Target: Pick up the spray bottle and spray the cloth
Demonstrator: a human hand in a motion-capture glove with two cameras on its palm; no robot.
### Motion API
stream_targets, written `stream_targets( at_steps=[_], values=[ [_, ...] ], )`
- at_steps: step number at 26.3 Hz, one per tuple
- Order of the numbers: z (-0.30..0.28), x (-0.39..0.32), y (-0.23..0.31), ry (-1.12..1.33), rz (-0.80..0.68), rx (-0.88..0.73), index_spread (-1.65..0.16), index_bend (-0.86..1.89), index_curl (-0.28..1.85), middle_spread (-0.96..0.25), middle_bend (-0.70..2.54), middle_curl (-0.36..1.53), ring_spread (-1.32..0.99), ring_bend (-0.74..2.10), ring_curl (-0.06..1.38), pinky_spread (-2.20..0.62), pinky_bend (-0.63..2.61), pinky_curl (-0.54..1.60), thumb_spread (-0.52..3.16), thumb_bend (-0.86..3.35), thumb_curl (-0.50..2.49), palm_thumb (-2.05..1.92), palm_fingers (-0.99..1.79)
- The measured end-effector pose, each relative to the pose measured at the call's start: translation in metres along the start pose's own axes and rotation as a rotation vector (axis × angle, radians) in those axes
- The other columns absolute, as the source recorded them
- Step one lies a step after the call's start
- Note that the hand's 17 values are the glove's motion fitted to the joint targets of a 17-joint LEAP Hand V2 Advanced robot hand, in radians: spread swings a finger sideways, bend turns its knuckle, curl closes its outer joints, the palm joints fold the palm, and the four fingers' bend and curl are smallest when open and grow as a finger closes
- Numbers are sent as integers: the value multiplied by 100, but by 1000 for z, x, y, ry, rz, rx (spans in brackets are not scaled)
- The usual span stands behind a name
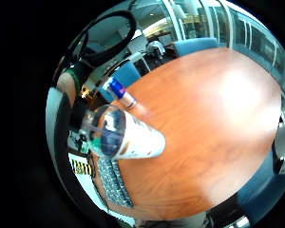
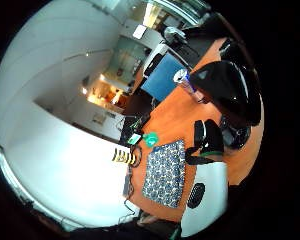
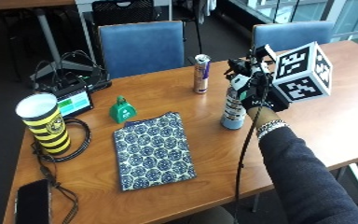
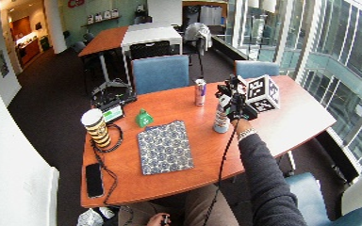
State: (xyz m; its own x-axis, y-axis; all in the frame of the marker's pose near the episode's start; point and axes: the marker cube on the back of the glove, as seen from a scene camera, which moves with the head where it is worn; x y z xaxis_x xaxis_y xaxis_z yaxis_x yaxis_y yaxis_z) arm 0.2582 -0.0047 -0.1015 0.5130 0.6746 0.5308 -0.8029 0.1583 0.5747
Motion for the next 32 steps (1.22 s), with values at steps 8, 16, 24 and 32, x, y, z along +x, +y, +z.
stream_targets(
  at_steps=[8,16,24,32],
  values=[
    [34,21,10,-238,146,40,-34,9,24,-26,46,43,-24,60,38,2,18,25,83,9,44,99,96],
    [47,10,6,-409,17,6,-32,27,35,-27,51,46,-26,45,37,-6,18,27,65,0,50,99,116],
    [31,-18,4,-394,-203,92,-30,30,41,-25,37,44,-22,47,39,-19,37,34,67,-4,52,91,133],
    [26,-29,13,-435,-246,106,-29,30,45,-24,38,45,-21,51,41,-20,39,36,66,-3,56,89,134]
  ],
)
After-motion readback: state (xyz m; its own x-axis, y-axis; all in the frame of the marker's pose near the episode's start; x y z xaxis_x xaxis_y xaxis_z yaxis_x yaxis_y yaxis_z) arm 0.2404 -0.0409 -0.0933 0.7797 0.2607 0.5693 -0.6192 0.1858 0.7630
